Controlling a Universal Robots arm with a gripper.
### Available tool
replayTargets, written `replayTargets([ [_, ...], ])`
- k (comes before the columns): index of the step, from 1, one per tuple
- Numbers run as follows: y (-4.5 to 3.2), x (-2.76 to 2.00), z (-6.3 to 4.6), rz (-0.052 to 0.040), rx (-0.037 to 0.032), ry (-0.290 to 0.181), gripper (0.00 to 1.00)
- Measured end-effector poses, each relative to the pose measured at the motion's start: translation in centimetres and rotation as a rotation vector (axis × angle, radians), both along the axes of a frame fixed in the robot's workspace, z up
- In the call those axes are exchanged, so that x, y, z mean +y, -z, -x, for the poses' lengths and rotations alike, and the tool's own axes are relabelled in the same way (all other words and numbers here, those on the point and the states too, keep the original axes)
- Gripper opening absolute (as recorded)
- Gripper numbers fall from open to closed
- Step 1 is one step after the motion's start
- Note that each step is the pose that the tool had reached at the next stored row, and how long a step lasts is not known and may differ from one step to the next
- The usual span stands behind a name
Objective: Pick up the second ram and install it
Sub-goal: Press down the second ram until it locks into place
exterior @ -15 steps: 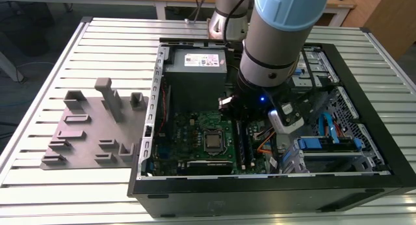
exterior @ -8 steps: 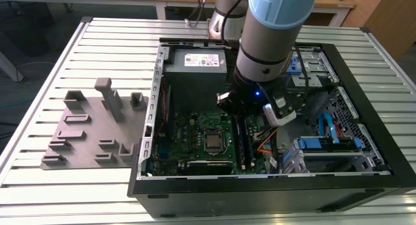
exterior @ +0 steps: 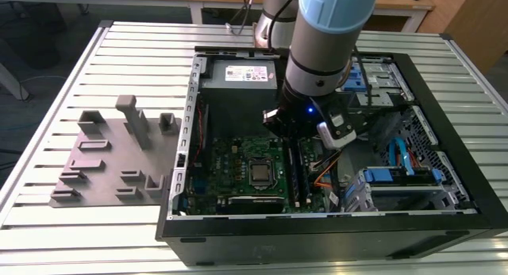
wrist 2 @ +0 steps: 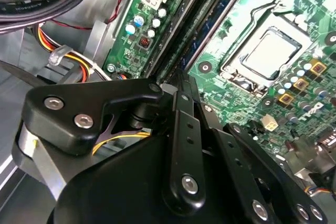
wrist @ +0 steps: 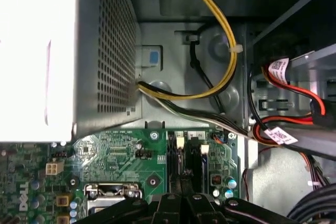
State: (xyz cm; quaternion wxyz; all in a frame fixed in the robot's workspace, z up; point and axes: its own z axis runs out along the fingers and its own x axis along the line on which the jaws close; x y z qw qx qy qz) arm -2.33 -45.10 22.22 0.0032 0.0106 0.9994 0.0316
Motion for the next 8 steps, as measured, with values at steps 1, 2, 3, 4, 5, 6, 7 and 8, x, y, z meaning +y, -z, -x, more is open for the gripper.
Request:
replayTargets([
  [1,0.1,0.05,0.0,0.0002,0.0001,0.0,0.07],
  [2,0.19,0.09,0.01,0.001,0.0003,0.0,0.07],
  [3,0.29,0.14,0.01,0.0014,0.0005,0.0,0.07],
  [4,0.38,0.18,0.0,0.0013,0.0005,0.0,0.07],
  [5,0.47,0.22,0.01,0.001,0.0004,0.0,0.07],
  [6,0.53,0.26,0.0,0.0008,0.0002,0.0,0.07],
  [7,0.56,0.28,0.0,0.0003,0.0001,0.0,0.07],
  [8,0.56,0.28,0.0,0.0008,0.0002,0.0,0.07],
])
